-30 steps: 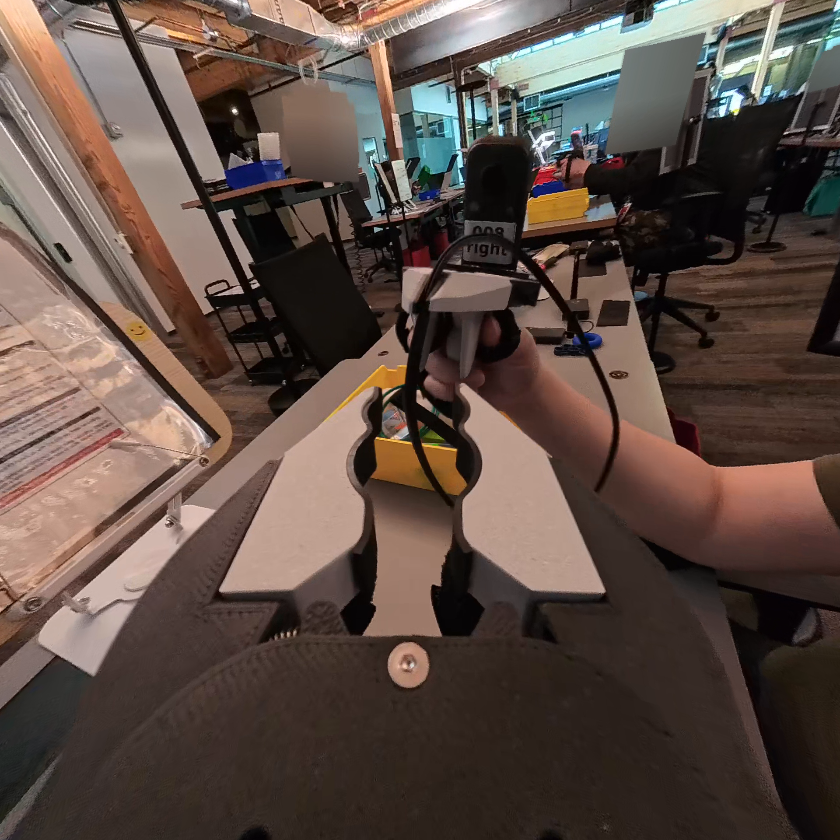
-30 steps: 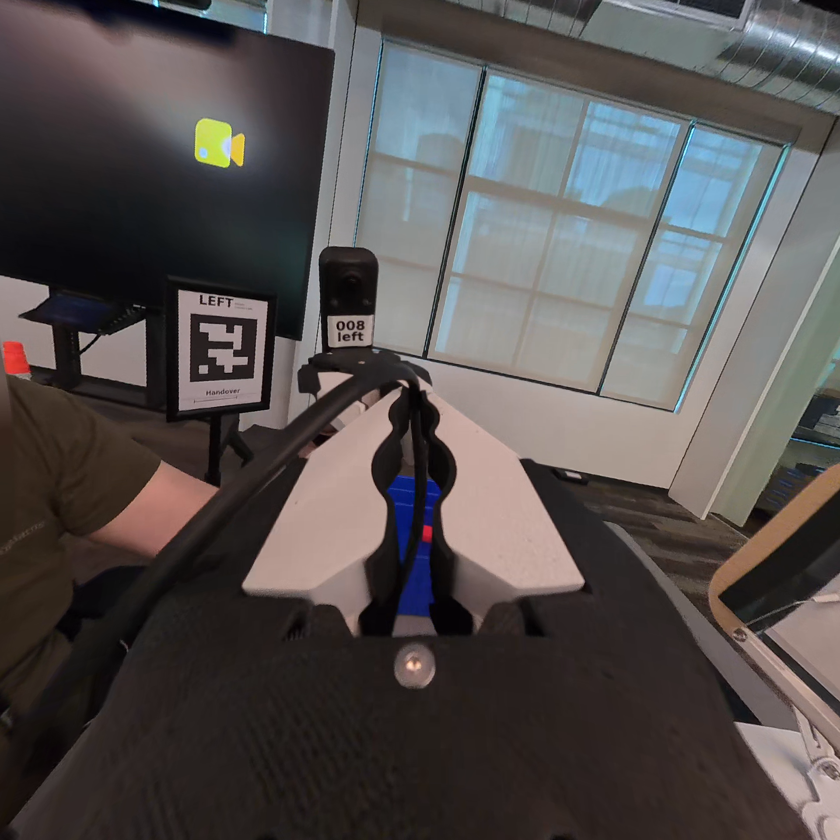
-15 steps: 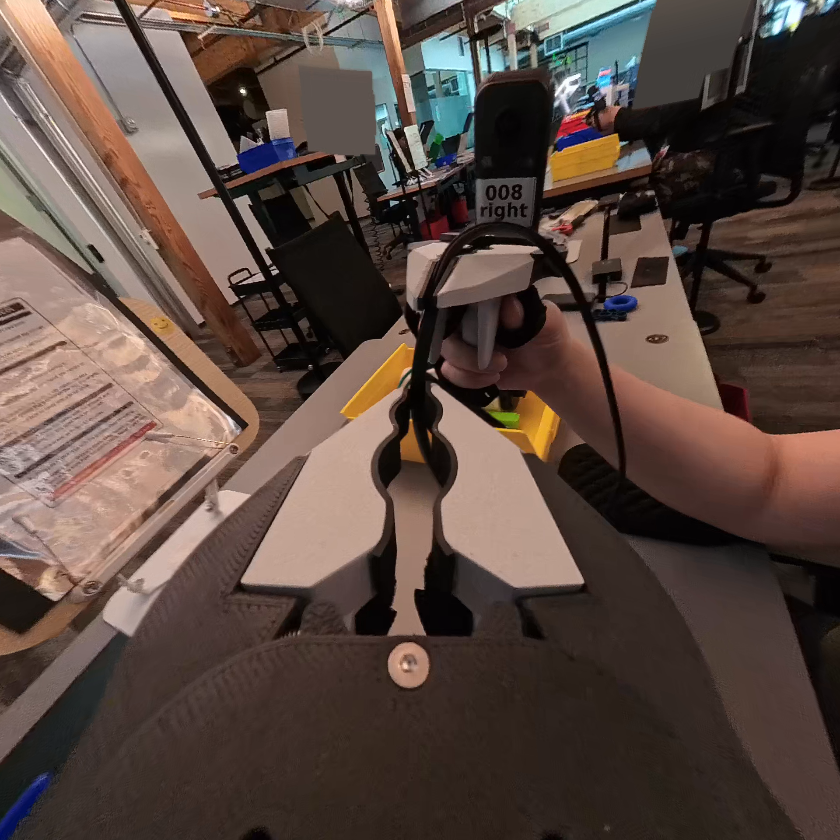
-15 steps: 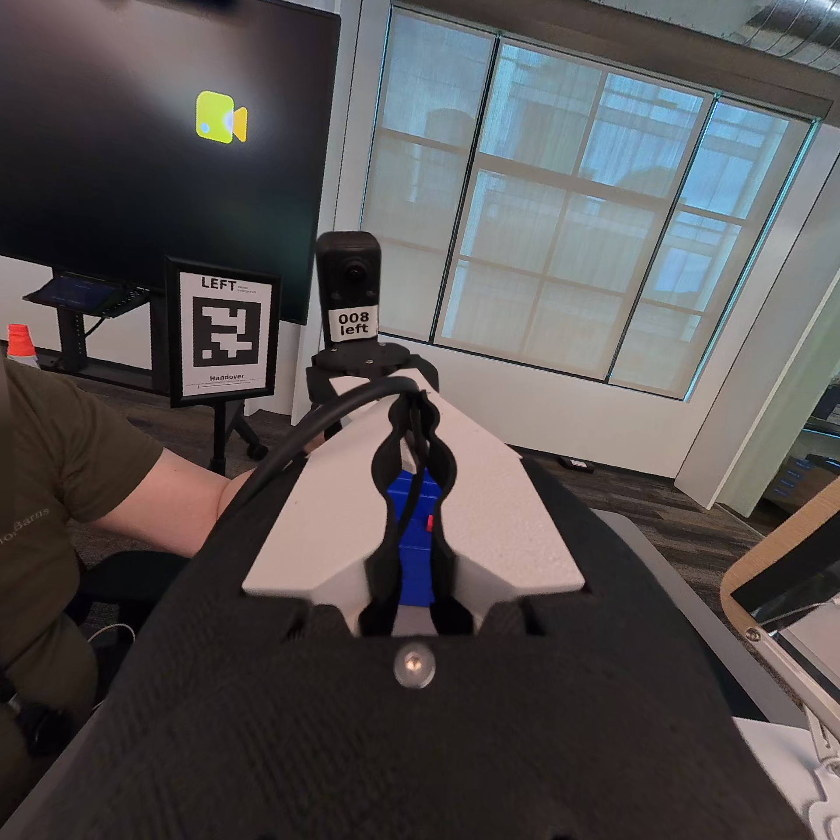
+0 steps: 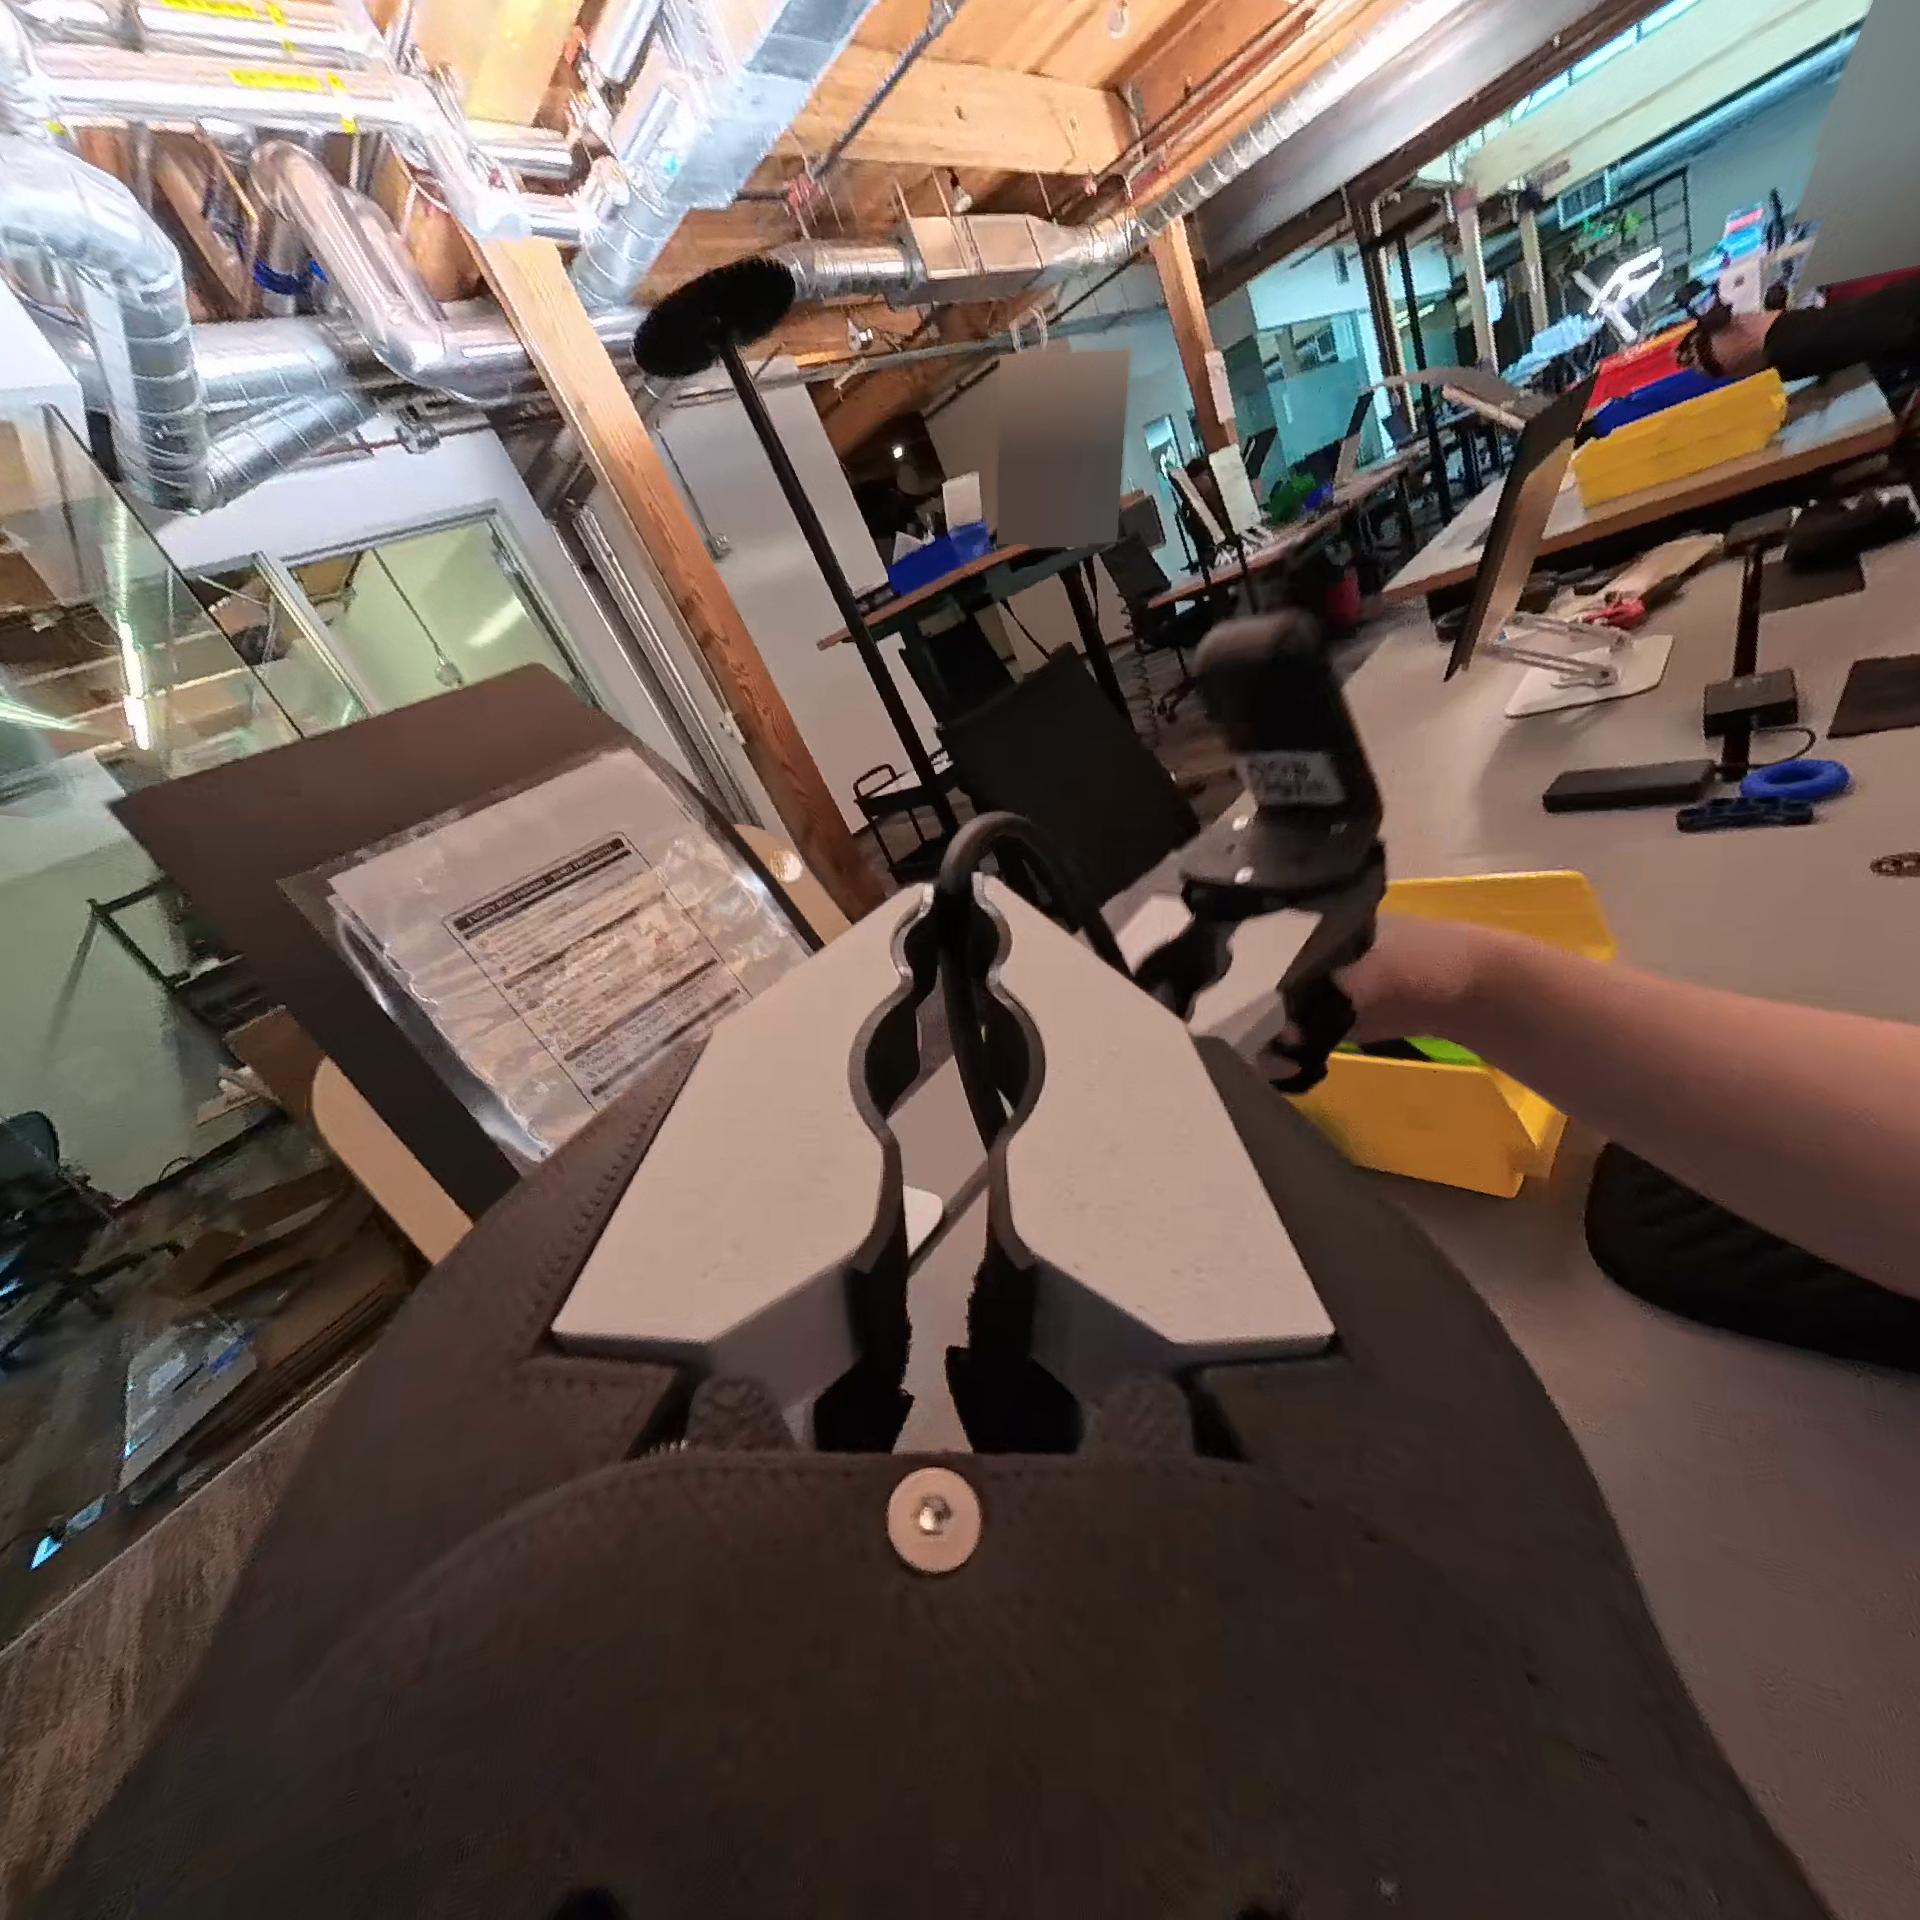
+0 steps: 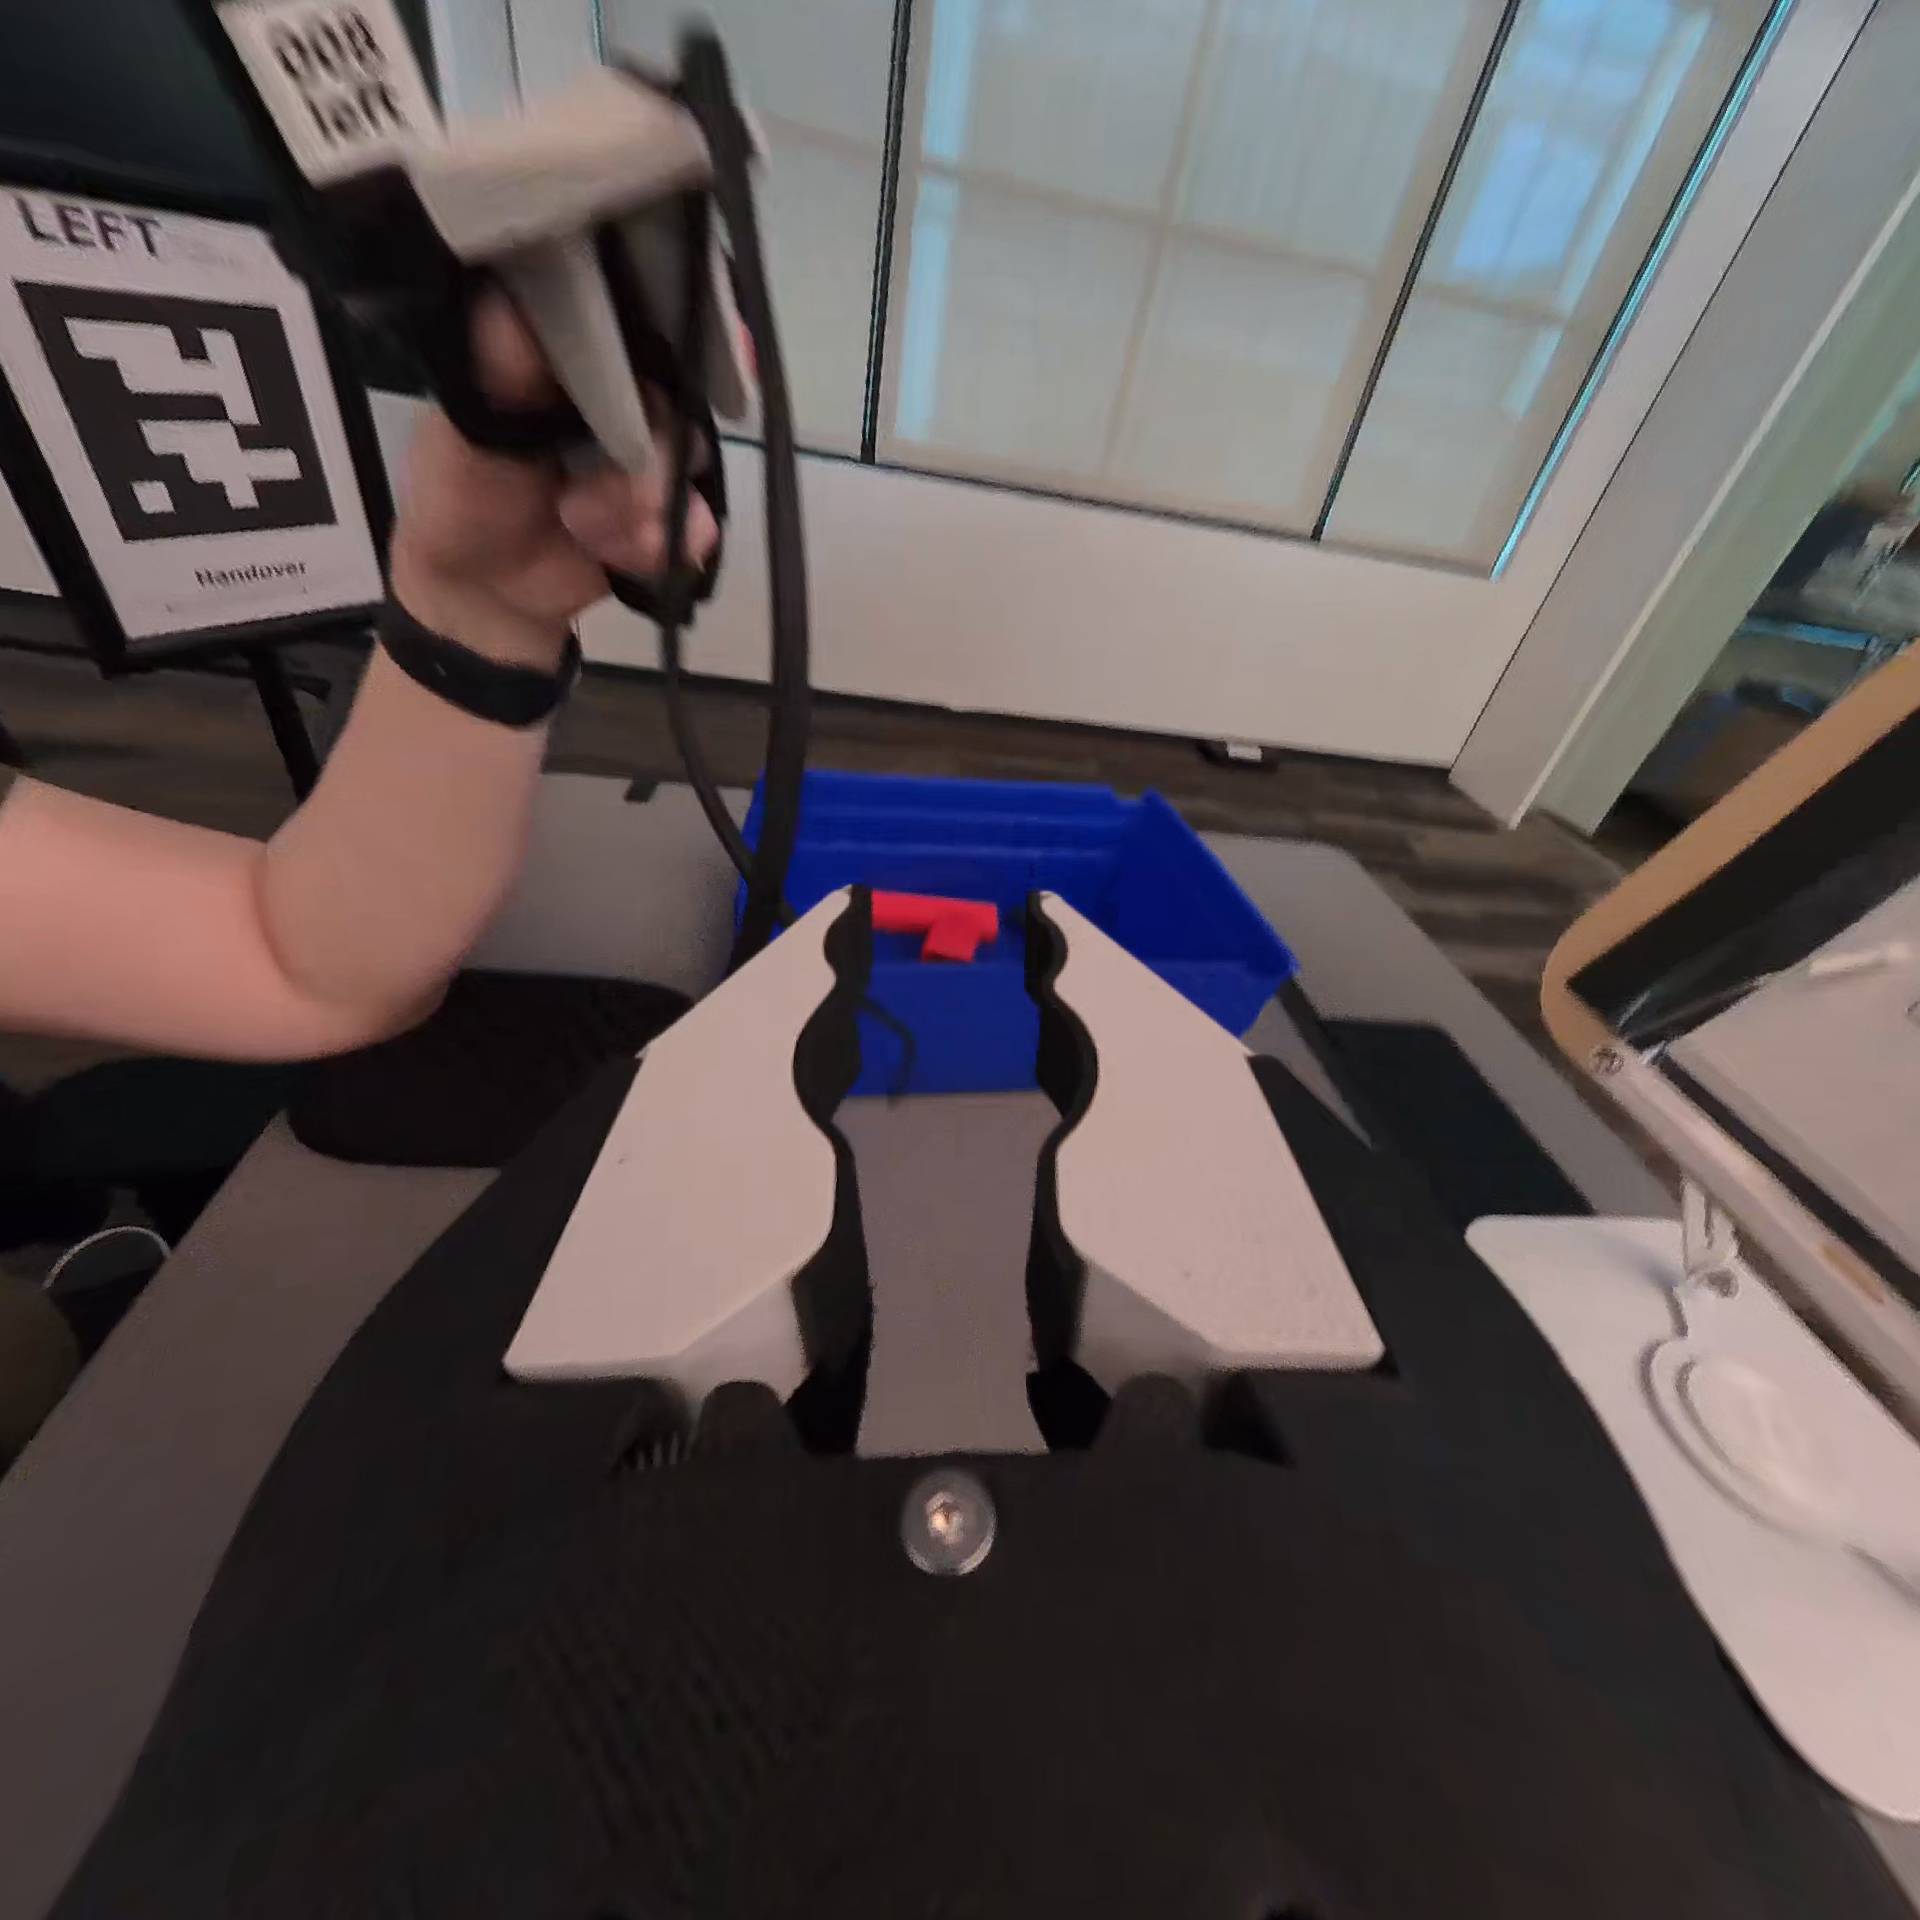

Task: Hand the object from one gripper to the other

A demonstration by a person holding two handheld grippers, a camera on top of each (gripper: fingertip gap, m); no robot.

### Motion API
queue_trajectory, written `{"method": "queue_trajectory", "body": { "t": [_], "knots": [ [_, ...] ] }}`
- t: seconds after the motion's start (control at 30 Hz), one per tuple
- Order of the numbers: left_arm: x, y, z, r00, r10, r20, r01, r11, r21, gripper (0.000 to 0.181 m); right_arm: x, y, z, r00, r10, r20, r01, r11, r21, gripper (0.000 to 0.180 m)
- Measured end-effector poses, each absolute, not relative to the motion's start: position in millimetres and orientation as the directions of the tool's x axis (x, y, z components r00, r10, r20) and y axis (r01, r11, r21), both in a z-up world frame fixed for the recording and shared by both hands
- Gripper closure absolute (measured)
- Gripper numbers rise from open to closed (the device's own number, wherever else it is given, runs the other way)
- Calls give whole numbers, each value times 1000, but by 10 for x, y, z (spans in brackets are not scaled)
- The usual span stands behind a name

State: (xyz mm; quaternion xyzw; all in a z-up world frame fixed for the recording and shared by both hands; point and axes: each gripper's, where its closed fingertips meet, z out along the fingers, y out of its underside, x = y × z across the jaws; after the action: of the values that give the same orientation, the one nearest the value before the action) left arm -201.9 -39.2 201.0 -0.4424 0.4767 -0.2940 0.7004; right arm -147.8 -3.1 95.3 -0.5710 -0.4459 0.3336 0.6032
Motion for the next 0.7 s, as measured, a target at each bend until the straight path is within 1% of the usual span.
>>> {"method": "queue_trajectory", "body": {
  "t": [0.17,0.27,0.33,0.4,0.47,0.53,0.6,0.7],
  "knots": [
    [-2187,-506,2133,354,-854,-380,49,423,-905,179,-1584,154,692,388,917,92,127,45,-991,152],
    [-2207,-486,2108,368,-851,-375,18,410,-912,179,-1590,216,745,443,887,132,136,79,-988,152],
    [-2203,-453,2086,379,-854,-356,2,385,-923,179,-1568,174,940,483,858,173,109,137,-985,152],
    [-2193,-406,2061,395,-853,-341,-14,366,-931,178,-1524,73,1256,544,809,224,54,232,-971,153],
    [-2180,-344,2032,422,-841,-340,-39,358,-933,179,-1459,-43,1551,625,728,282,21,345,-938,157],
    [-2142,-327,1998,422,-842,-336,-53,347,-936,179,-1490,-203,1727,650,682,335,20,426,-904,160],
    [-2104,-322,1973,420,-844,-333,-61,340,-938,179,-1680,-395,1763,588,718,373,17,450,-893,163],
    [-2056,-302,1931,431,-832,-350,-92,345,-934,179,-2077,-612,1608,415,849,326,27,347,-937,162]
  ]
}}
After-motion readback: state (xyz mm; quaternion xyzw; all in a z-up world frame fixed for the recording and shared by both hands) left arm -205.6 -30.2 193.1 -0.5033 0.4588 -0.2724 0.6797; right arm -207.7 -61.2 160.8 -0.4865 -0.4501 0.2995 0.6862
